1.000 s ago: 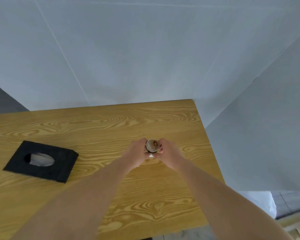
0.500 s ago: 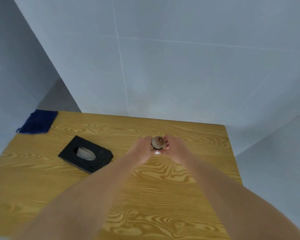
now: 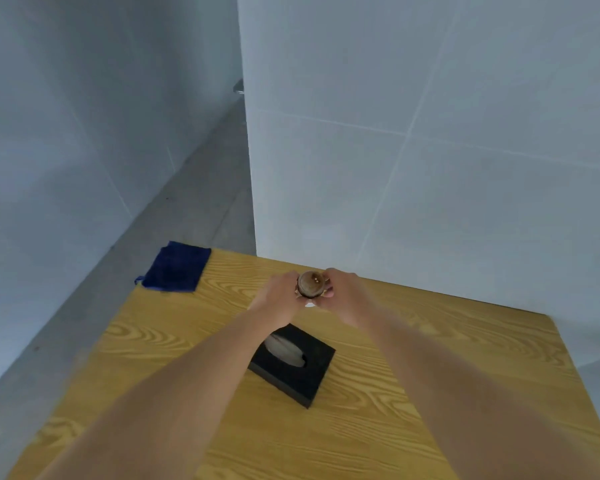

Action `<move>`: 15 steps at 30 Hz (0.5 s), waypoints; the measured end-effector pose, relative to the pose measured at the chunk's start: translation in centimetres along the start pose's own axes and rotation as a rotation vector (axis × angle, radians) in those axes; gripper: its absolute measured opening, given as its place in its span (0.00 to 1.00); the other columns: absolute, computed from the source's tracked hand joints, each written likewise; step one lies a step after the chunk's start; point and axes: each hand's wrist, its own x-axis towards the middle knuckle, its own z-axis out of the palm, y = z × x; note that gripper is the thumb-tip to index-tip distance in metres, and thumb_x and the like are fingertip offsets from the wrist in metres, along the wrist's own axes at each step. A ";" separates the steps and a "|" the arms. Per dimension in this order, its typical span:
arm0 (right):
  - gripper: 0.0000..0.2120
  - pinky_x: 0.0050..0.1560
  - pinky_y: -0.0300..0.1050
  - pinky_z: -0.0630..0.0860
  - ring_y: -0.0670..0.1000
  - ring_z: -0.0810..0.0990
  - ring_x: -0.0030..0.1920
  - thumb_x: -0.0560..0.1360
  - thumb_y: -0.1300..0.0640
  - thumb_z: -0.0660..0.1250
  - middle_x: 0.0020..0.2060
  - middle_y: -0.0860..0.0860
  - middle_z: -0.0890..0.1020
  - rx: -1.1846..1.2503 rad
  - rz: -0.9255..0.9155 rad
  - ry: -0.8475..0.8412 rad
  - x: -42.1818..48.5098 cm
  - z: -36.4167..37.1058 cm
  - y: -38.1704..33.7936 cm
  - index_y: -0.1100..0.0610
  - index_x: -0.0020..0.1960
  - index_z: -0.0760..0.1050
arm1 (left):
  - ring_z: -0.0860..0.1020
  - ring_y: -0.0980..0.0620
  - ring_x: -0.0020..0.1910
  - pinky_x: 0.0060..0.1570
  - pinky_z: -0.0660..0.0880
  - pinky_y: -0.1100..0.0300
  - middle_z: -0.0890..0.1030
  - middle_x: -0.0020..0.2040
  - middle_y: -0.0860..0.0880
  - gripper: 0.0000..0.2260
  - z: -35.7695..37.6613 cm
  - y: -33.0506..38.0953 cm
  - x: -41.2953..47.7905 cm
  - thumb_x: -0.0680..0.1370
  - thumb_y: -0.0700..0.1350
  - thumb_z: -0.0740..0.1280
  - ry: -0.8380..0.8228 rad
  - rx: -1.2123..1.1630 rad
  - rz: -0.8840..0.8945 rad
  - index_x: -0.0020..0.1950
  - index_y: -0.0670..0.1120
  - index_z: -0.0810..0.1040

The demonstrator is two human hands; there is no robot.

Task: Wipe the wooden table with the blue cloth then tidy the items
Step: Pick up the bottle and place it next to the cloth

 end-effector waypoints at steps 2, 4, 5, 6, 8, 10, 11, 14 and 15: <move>0.22 0.59 0.55 0.80 0.55 0.83 0.55 0.75 0.54 0.78 0.56 0.53 0.84 -0.017 0.009 0.000 2.2 1.9 -2.9 0.57 0.65 0.76 | 0.82 0.49 0.48 0.51 0.82 0.49 0.84 0.50 0.49 0.11 -2.2 -3.4 1.0 0.80 0.47 0.73 -0.007 -0.014 0.009 0.61 0.48 0.80; 0.22 0.59 0.55 0.81 0.55 0.83 0.55 0.74 0.54 0.79 0.56 0.53 0.85 -0.028 0.021 0.011 4.3 3.7 -5.7 0.57 0.64 0.77 | 0.82 0.50 0.46 0.48 0.82 0.51 0.83 0.47 0.51 0.09 -4.1 -6.5 1.9 0.80 0.47 0.74 -0.004 -0.021 0.011 0.59 0.48 0.80; 0.22 0.58 0.55 0.81 0.55 0.83 0.55 0.74 0.54 0.79 0.56 0.53 0.85 -0.027 0.027 0.019 5.2 4.6 -6.9 0.57 0.64 0.77 | 0.81 0.51 0.45 0.47 0.81 0.53 0.83 0.46 0.51 0.09 -5.0 -7.9 2.3 0.79 0.47 0.74 0.000 -0.026 0.008 0.58 0.49 0.80; 0.21 0.58 0.55 0.81 0.55 0.84 0.55 0.74 0.54 0.79 0.55 0.53 0.86 -0.024 0.032 0.025 6.1 5.4 -8.1 0.57 0.63 0.77 | 0.81 0.52 0.45 0.46 0.81 0.55 0.83 0.46 0.52 0.09 -5.9 -9.3 2.7 0.79 0.47 0.74 0.004 -0.030 0.005 0.58 0.49 0.80; 0.21 0.57 0.54 0.81 0.55 0.84 0.54 0.73 0.53 0.80 0.54 0.52 0.86 -0.026 0.035 0.034 7.8 7.0 -10.2 0.56 0.62 0.78 | 0.81 0.52 0.45 0.45 0.79 0.57 0.82 0.46 0.53 0.10 -7.2 -11.7 3.3 0.79 0.47 0.74 0.005 -0.035 0.007 0.59 0.49 0.80; 0.21 0.56 0.53 0.82 0.54 0.84 0.53 0.72 0.51 0.81 0.53 0.51 0.86 -0.029 0.032 0.035 9.3 8.5 -11.8 0.55 0.60 0.79 | 0.81 0.52 0.45 0.42 0.76 0.58 0.83 0.47 0.52 0.11 -8.4 -14.0 3.9 0.79 0.48 0.74 0.002 -0.046 0.009 0.60 0.50 0.80; 0.20 0.55 0.53 0.82 0.53 0.84 0.52 0.72 0.51 0.81 0.52 0.50 0.86 -0.025 0.033 0.034 10.0 9.2 -12.4 0.54 0.60 0.79 | 0.81 0.52 0.45 0.41 0.75 0.59 0.83 0.48 0.52 0.11 -8.9 -15.1 4.2 0.79 0.48 0.75 0.005 -0.047 0.006 0.59 0.50 0.80; 0.18 0.53 0.52 0.82 0.52 0.84 0.50 0.72 0.52 0.80 0.51 0.49 0.86 -0.025 0.021 0.032 11.9 11.1 -14.0 0.53 0.59 0.80 | 0.82 0.51 0.47 0.46 0.80 0.54 0.85 0.50 0.51 0.11 -10.1 -17.8 4.8 0.79 0.48 0.74 0.006 -0.071 -0.015 0.60 0.50 0.80; 0.18 0.52 0.51 0.82 0.52 0.84 0.50 0.73 0.51 0.80 0.51 0.49 0.86 -0.034 0.015 0.029 12.5 11.8 -14.4 0.53 0.59 0.80 | 0.82 0.50 0.48 0.49 0.81 0.52 0.85 0.50 0.51 0.12 -10.4 -18.6 5.0 0.79 0.48 0.74 0.002 -0.077 -0.025 0.61 0.50 0.80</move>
